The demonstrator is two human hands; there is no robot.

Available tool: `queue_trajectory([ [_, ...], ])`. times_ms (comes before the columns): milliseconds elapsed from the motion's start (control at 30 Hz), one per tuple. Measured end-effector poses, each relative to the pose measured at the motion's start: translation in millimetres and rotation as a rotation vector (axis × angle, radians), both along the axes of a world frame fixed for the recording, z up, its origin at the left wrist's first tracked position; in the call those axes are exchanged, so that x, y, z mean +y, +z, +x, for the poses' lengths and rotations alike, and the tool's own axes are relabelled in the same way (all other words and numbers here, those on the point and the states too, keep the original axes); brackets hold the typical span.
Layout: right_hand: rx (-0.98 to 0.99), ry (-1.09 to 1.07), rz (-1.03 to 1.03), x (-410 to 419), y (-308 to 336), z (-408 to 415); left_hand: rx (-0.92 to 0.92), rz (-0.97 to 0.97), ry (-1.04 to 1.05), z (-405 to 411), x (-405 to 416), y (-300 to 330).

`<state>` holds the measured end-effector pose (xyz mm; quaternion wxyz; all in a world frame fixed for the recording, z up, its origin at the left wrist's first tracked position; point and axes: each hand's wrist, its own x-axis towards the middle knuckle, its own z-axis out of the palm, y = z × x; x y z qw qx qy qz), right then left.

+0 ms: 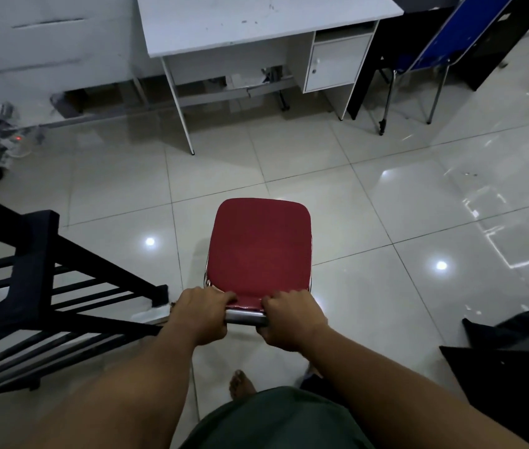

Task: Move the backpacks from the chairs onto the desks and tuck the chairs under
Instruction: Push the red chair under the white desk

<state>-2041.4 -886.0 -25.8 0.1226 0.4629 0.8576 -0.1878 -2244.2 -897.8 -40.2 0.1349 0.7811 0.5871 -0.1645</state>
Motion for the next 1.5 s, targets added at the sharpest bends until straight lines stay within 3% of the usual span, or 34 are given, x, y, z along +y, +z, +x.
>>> queue_trajectory([
  [133, 0.048, -0.191, -0.005, -17, -9, 11, 0.002, 0.008, 0.024, 5, -4, 2],
  [533, -0.030, 0.056, 0.054, 9, -9, 49, -0.013, 0.045, 0.057, 36, -9, 6],
  [733, -0.090, 0.025, 0.073, 40, -1, 82, -0.059, 0.065, 0.106, 78, 12, 5],
  [1500, 0.039, 0.167, 0.115, 105, -22, 122, -0.101, 0.096, 0.121, 103, 55, -5],
])
